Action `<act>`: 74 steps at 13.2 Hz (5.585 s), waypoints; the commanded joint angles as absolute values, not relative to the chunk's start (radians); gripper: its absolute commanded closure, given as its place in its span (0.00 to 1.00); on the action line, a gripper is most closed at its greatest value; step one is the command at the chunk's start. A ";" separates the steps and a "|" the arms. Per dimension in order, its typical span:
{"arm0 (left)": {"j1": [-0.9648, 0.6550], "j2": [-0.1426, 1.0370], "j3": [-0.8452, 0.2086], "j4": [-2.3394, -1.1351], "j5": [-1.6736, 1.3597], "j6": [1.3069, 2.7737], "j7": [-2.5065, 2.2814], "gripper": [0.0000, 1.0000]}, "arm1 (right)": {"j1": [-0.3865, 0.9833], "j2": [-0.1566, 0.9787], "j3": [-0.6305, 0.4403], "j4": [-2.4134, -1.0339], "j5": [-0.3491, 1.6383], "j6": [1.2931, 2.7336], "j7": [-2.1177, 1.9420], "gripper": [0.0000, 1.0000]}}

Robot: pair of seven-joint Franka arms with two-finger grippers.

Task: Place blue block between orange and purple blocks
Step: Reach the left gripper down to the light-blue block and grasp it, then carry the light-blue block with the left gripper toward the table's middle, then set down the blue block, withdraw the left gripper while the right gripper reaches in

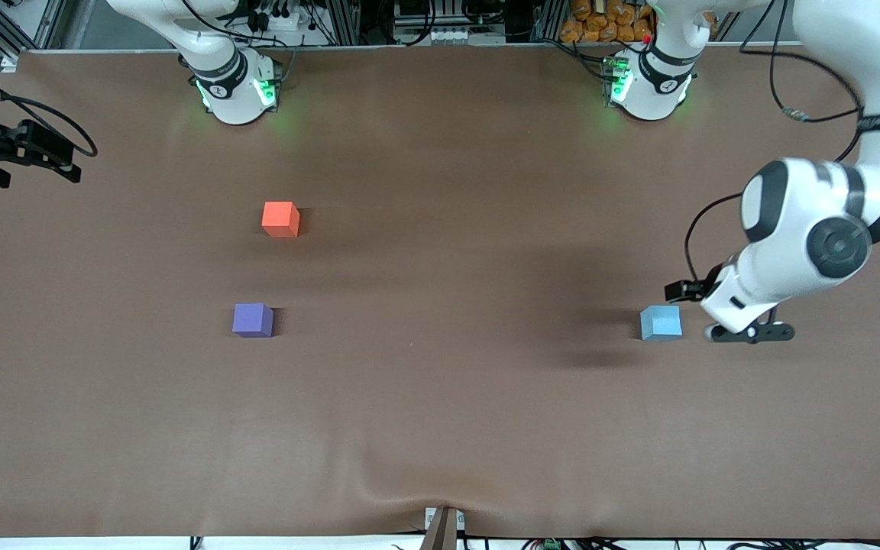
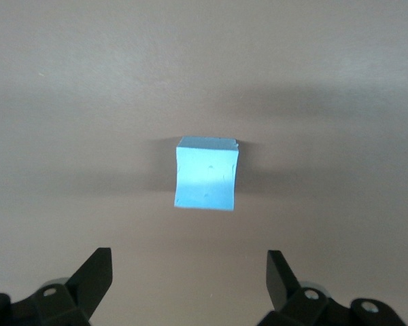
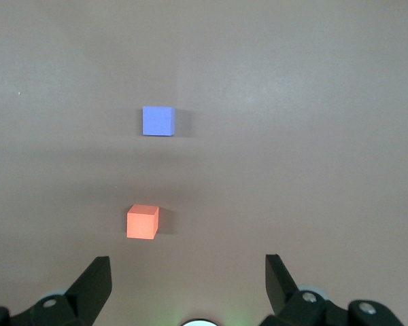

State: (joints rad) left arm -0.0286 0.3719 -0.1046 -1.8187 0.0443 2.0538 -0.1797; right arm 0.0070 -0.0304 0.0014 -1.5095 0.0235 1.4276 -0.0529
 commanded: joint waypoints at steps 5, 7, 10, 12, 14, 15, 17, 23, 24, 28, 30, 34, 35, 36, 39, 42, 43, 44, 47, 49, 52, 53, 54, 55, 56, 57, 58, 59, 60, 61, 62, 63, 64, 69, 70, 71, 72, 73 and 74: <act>-0.023 0.517 -0.106 -1.799 0.038 2.189 -0.203 0.00 | -0.020 -0.026 0.006 -1.496 0.057 1.413 -0.069 0.00; -0.032 0.561 -0.104 -1.796 0.043 2.201 -0.202 0.00 | -0.020 -0.026 0.006 -1.496 0.057 1.413 -0.069 0.00; -0.032 0.610 -0.103 -1.792 0.044 2.223 -0.201 0.00 | -0.020 -0.026 0.006 -1.496 0.057 1.410 -0.069 0.00; -0.034 0.658 -0.101 -1.740 0.044 2.226 -0.198 0.00 | -0.020 -0.026 0.006 -1.496 0.057 1.408 -0.069 0.00; -0.026 0.670 -0.104 -1.717 0.043 2.227 -0.202 0.75 | -0.020 -0.026 0.006 -1.496 0.057 1.410 -0.069 0.00; -0.023 0.670 -0.104 -1.723 0.043 2.227 -0.198 1.00 | -0.020 -0.026 0.006 -1.496 0.057 1.410 -0.069 0.00; -0.026 0.666 -0.104 -1.724 0.043 2.220 -0.193 1.00 | -0.020 -0.026 0.006 -1.496 0.057 1.410 -0.069 0.00; -0.037 0.530 -0.116 -1.717 0.043 2.083 -0.253 1.00 | -0.020 -0.026 0.006 -1.496 0.057 1.410 -0.069 0.00; -0.050 0.496 -0.133 -1.713 0.043 2.050 -0.276 1.00 | -0.020 -0.026 0.006 -1.496 0.057 1.410 -0.069 0.00; -0.092 0.408 -0.231 -1.671 0.032 1.930 -0.423 1.00 | -0.020 -0.026 0.006 -1.496 0.057 1.410 -0.069 0.00; -0.110 0.420 -0.303 -1.602 0.031 1.875 -0.518 1.00 | -0.020 -0.026 0.006 -1.496 0.058 1.410 -0.069 0.00; -0.277 0.469 -0.314 -1.543 0.031 1.865 -0.682 1.00 | -0.020 -0.025 0.006 -1.496 0.058 1.410 -0.069 0.00; -0.313 0.498 -0.313 -1.513 0.031 1.865 -0.715 1.00 | -0.020 -0.026 0.006 -1.496 0.058 1.410 -0.069 0.00; -0.342 0.541 -0.313 -1.462 0.029 1.865 -0.730 1.00 | -0.020 -0.026 0.006 -1.496 0.058 1.410 -0.069 0.00; -0.460 0.674 -0.307 -1.333 0.028 1.878 -0.814 1.00 | -0.020 -0.025 0.006 -1.496 0.058 1.410 -0.069 0.00; -0.583 0.782 -0.302 -1.289 0.031 1.971 -0.856 1.00 | -0.020 -0.026 0.006 -1.496 0.058 1.410 -0.069 0.00; -0.612 0.814 -0.299 -1.289 0.031 2.017 -0.861 1.00 | -0.020 -0.025 0.006 -1.496 0.058 1.410 -0.069 0.00; -0.642 0.840 -0.293 -1.287 0.031 2.067 -0.876 1.00 | -0.020 -0.026 0.006 -1.497 0.058 1.410 -0.069 0.00; -0.773 0.905 -0.188 -1.287 0.031 2.120 -0.885 1.00 | -0.020 -0.025 0.006 -1.496 0.058 1.410 -0.069 0.00; -0.827 0.922 -0.131 -1.287 0.031 2.123 -0.884 1.00 | -0.020 -0.025 0.006 -1.496 0.058 1.410 -0.069 0.00; -0.828 0.927 -0.127 -1.287 0.032 2.125 -0.871 0.01 | -0.020 -0.025 0.006 -1.496 0.058 1.411 -0.071 0.00; -0.836 0.923 -0.126 -1.290 0.037 2.125 -0.876 0.00 | -0.020 -0.025 0.006 -1.496 0.058 1.411 -0.069 0.00; -0.836 0.920 -0.126 -1.290 0.037 2.125 -0.877 0.00 | -0.020 -0.025 0.006 -1.496 0.058 1.411 -0.069 0.00; -0.836 0.914 -0.126 -1.290 0.037 2.125 -0.877 0.00 | -0.020 -0.023 0.006 -1.496 0.058 1.411 -0.069 0.00; -0.835 0.910 -0.126 -1.290 0.038 2.123 -0.877 0.00 | -0.020 -0.021 0.006 -1.496 0.058 1.414 -0.069 0.00; -0.834 0.896 -0.126 -1.290 0.040 2.120 -0.879 0.00 | -0.021 -0.009 0.008 -1.494 0.058 1.411 -0.071 0.00; -0.831 0.879 -0.126 -1.290 0.040 2.111 -0.880 0.00 | -0.020 -0.006 0.008 -1.494 0.058 1.413 -0.071 0.00; -0.828 0.849 -0.126 -1.290 0.038 2.105 -0.881 0.00 | -0.020 -0.003 0.008 -1.491 0.058 1.414 -0.072 0.00; -0.824 0.815 -0.126 -1.290 0.038 2.082 -0.879 0.00 | -0.015 0.001 0.008 -1.490 0.057 1.413 -0.074 0.00; -0.818 0.778 -0.126 -1.290 0.040 2.050 -0.879 0.00 | -0.015 0.003 0.008 -1.489 0.055 1.416 -0.075 0.00; -0.804 0.726 -0.123 -1.292 0.043 2.016 -0.877 0.00 | -0.017 0.021 0.008 -1.485 0.046 1.414 -0.078 0.00; -0.767 0.665 -0.115 -1.293 0.043 1.990 -0.876 0.00 | -0.015 0.026 0.008 -1.483 0.043 1.417 -0.078 0.00; -0.715 0.608 -0.115 -1.305 0.043 1.962 -0.874 0.00 | -0.020 0.031 0.008 -1.483 0.044 1.416 -0.077 0.00; -0.375 0.460 -0.117 -1.318 0.044 1.769 -0.660 0.00 | 0.015 0.087 0.015 -1.491 0.049 1.398 -0.063 0.00; -0.320 0.450 -0.117 -1.324 0.044 1.753 -0.602 0.00 | 0.035 0.087 0.015 -1.490 0.055 1.393 -0.061 0.00; -0.274 0.431 -0.117 -1.337 0.044 1.750 -0.548 0.00 | 0.055 0.087 0.015 -1.486 0.057 1.394 -0.058 0.00; -0.234 0.416 -0.117 -1.354 0.044 1.750 -0.507 0.00 | 0.076 0.087 0.017 -1.486 0.058 1.394 -0.032 0.00; -0.203 0.394 -0.117 -1.376 0.044 1.750 -0.471 0.00 | 0.096 0.089 0.021 -1.488 0.060 1.396 0.013 0.00; -0.177 0.373 -0.115 -1.414 0.046 1.750 -0.425 0.00 | 0.124 0.089 0.025 -1.488 0.077 1.397 0.065 0.00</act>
State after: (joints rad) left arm -0.2064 0.4456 -0.1030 -1.3213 0.0448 1.7538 -0.4759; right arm 0.0818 0.0906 0.0204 -1.5044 0.0523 1.4141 -0.0147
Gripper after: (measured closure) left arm 0.000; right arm 0.000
